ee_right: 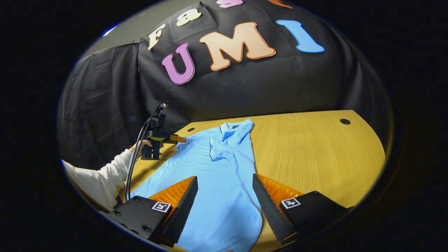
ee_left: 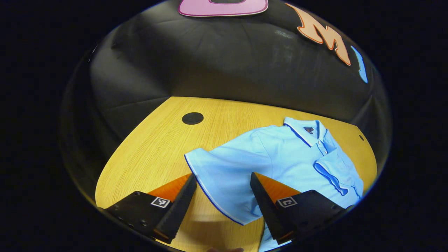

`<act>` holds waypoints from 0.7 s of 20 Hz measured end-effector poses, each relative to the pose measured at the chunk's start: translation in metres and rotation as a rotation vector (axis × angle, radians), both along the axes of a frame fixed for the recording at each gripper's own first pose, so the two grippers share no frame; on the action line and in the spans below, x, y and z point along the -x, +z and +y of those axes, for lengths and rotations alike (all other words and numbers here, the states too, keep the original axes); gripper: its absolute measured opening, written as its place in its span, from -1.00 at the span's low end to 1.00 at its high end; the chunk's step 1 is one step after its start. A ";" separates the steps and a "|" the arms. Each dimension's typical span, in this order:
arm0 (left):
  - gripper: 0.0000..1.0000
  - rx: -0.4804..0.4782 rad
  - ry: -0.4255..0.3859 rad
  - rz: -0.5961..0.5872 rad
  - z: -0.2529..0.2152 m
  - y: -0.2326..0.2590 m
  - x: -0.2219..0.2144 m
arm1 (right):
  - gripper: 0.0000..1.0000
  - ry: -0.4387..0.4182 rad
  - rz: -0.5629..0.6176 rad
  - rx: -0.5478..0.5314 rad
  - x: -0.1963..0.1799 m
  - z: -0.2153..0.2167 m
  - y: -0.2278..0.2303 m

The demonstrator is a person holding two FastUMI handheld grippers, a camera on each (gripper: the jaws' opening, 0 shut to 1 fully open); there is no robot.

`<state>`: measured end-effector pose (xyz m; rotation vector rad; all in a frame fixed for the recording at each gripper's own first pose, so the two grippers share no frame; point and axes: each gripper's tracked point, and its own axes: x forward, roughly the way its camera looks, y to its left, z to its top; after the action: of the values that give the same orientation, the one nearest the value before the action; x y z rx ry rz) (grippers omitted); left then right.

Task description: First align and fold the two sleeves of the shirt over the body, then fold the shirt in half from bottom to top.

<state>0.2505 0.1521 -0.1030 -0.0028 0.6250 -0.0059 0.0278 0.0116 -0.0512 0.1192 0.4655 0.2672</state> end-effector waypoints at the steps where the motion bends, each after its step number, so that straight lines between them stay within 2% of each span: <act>1: 0.89 -0.012 0.009 0.001 0.004 -0.002 0.001 | 0.95 -0.001 0.000 -0.007 0.001 -0.001 0.001; 2: 0.87 -0.028 0.021 0.005 0.008 -0.002 0.000 | 0.95 0.001 -0.001 -0.019 0.001 0.000 0.002; 5: 0.41 -0.029 0.017 0.010 0.007 -0.004 0.003 | 0.95 0.001 0.003 -0.051 -0.001 0.001 0.002; 8: 0.10 -0.006 -0.014 0.002 0.000 -0.002 0.003 | 0.95 -0.003 0.002 -0.047 -0.003 -0.001 0.000; 9: -0.17 0.004 -0.041 0.001 -0.005 -0.003 0.004 | 0.95 -0.001 0.004 -0.045 -0.003 0.000 -0.001; 10: -0.29 0.023 -0.059 0.000 -0.011 -0.003 0.004 | 0.95 0.000 0.006 -0.044 -0.003 0.001 -0.002; 11: -0.65 0.039 -0.066 -0.007 -0.013 -0.002 0.002 | 0.95 0.003 0.008 -0.043 -0.002 0.001 -0.003; 12: -0.82 0.054 -0.072 -0.012 -0.013 -0.002 0.002 | 0.95 0.002 0.011 -0.042 -0.002 0.001 -0.003; 14: -0.95 0.083 -0.082 -0.031 -0.014 -0.001 0.004 | 0.95 0.001 0.010 -0.042 -0.001 0.000 -0.003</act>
<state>0.2467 0.1383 -0.1037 -0.0574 0.5933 -0.1110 0.0289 0.0119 -0.0544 0.1611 0.4700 0.2771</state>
